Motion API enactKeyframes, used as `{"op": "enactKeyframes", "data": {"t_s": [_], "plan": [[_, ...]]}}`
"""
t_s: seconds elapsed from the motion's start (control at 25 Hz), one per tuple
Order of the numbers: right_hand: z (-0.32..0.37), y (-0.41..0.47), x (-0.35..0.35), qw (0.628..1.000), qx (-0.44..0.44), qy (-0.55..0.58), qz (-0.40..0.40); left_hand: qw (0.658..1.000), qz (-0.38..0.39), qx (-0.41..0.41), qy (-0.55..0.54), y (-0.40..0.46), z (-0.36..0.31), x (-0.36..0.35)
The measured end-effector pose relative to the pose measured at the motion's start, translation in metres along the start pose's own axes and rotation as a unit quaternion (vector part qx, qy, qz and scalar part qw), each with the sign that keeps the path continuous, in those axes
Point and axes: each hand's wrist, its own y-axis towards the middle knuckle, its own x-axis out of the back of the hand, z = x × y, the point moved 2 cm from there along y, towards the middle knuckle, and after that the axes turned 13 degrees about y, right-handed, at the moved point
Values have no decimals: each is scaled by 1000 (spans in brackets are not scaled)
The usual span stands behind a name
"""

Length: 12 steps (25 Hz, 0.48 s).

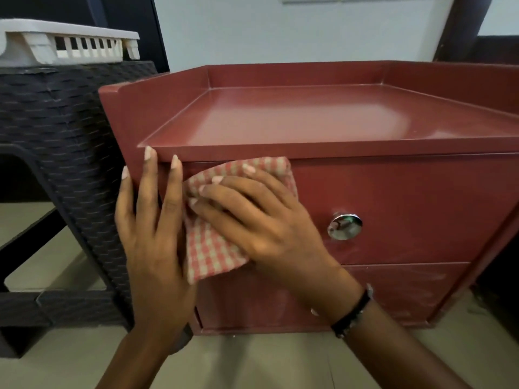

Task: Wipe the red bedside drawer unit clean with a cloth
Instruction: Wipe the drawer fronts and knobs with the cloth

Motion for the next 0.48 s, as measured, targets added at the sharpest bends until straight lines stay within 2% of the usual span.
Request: {"op": "enactKeyframes", "data": {"t_s": [0.12,0.28,0.36,0.48], "plan": [[-22,-27,46,996,-82,-7,-22,1000,-18,20,-1,-1,1,1],[-31,-46,70,970,-221,1,-105,999,-21,40,-25,0,0,4],[-23,-40,55,962,-237,9,-136,997,-22,59,-50,-2,-1,4],[-5,-21,18,976,-174,45,-124,996,-20,66,-65,-5,-1,3]]}}
